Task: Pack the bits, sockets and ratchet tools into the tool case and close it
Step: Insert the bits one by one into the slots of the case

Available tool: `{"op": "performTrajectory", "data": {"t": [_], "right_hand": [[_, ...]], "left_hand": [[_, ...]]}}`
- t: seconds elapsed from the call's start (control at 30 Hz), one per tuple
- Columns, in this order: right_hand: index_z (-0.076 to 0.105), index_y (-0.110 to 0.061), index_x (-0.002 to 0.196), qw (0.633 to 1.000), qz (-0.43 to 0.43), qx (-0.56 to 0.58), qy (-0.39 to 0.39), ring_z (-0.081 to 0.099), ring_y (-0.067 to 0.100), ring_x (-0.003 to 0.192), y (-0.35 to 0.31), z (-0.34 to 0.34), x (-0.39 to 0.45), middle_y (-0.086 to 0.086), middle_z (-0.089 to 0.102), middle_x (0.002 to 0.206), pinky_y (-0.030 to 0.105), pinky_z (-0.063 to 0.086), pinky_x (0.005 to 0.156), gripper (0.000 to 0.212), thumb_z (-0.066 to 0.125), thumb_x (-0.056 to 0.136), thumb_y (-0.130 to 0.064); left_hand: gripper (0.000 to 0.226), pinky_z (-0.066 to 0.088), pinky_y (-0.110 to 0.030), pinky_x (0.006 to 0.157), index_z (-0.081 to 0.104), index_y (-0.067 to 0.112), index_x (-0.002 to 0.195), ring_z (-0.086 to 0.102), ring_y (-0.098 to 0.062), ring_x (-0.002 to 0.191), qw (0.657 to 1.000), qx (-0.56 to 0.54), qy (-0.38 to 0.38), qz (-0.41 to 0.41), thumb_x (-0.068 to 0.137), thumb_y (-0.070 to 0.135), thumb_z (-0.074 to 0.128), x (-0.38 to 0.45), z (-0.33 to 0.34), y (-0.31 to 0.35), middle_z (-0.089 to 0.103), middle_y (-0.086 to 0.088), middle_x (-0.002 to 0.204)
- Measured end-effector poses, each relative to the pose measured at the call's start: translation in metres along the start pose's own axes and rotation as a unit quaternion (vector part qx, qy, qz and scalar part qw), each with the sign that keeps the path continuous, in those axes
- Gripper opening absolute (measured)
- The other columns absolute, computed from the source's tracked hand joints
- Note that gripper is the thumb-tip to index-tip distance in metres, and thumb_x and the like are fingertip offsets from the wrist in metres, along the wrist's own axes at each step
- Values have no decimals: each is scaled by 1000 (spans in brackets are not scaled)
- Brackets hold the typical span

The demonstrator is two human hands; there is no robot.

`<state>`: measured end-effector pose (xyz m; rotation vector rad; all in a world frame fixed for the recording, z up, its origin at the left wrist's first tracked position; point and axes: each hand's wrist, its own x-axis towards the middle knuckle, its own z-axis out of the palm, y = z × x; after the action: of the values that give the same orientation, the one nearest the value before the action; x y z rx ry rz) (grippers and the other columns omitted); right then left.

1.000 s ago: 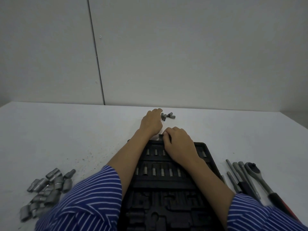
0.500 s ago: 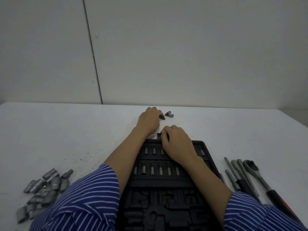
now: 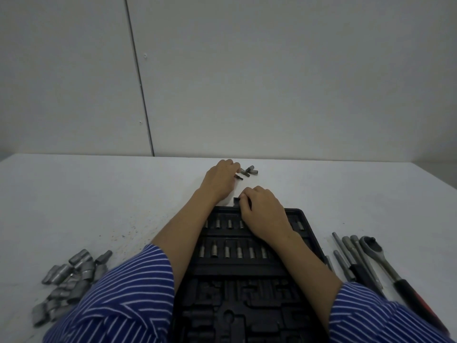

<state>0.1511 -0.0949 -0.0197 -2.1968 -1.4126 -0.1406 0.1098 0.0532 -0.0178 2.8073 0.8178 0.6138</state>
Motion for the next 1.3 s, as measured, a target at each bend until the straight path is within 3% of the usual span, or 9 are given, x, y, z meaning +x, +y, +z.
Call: {"op": "performTrajectory", "data": {"t": [0.13, 0.33, 0.47, 0.77, 0.9, 1.03, 1.13, 1.3], "right_hand": [[60, -7, 91, 1000, 2, 1, 1, 49, 22, 85, 0, 0, 0, 7, 58, 90, 33, 40, 69, 29, 37, 97, -24], [60, -7, 94, 1000, 3, -1, -2, 49, 23, 86, 0, 0, 0, 7, 59, 92, 34, 40, 69, 29, 36, 97, -24], [59, -7, 93, 1000, 4, -2, -6, 48, 23, 85, 0, -1, -1, 7, 58, 91, 33, 38, 67, 29, 36, 97, -24], [60, -5, 88, 999, 17, 18, -33, 50, 24, 83, -1, -7, 2, 8, 58, 86, 33, 37, 65, 29, 38, 96, -23], [62, -7, 89, 997, 26, 54, -40, 55, 25, 83, -2, -12, 3, 8, 64, 86, 35, 45, 66, 28, 40, 95, -22], [64, -10, 107, 995, 26, 82, -45, 59, 22, 94, -5, -19, 2, 6, 67, 102, 35, 50, 80, 26, 44, 94, -20], [60, -9, 117, 993, 25, 111, -29, 59, 18, 101, -8, -24, 0, 5, 65, 114, 29, 47, 88, 28, 51, 91, -18], [51, -11, 124, 981, 33, 190, -19, 56, 10, 88, -12, -36, -9, 4, 62, 108, 9, 39, 68, 39, 61, 87, -19]], "left_hand": [[23, 37, -29, 74, 61, 9, 109, 45, -23, 105, 1000, 2, -6, -3, 92, 5, 45, -1, 0, -1, 49, -9, 110], [18, 40, -31, 81, 59, 8, 104, 48, -23, 105, 1000, -13, -10, -6, 92, 5, 46, -6, -4, 0, 56, -7, 109], [16, 37, -28, 75, 59, 7, 101, 50, -22, 99, 999, -37, -19, -25, 92, 8, 46, -11, -7, 3, 57, -8, 105], [17, 44, -36, 85, 65, 6, 101, 54, -25, 97, 989, -135, 11, -59, 90, 10, 53, -27, -20, 6, 60, -12, 101], [19, 40, -26, 78, 69, 5, 101, 55, -20, 90, 979, -177, 37, -90, 88, 9, 55, -38, -28, 14, 61, -10, 98], [16, 33, -12, 66, 71, 4, 95, 51, -9, 81, 965, -230, 59, -115, 83, 6, 59, -49, -36, 24, 66, -8, 94], [15, 35, -8, 60, 71, 5, 92, 53, -9, 78, 949, -278, 70, -134, 81, 5, 61, -58, -45, 33, 68, -5, 90], [13, 41, -3, 53, 69, 7, 92, 57, -8, 72, 917, -361, 69, -157, 80, 4, 62, -72, -57, 51, 63, 1, 80]]}}
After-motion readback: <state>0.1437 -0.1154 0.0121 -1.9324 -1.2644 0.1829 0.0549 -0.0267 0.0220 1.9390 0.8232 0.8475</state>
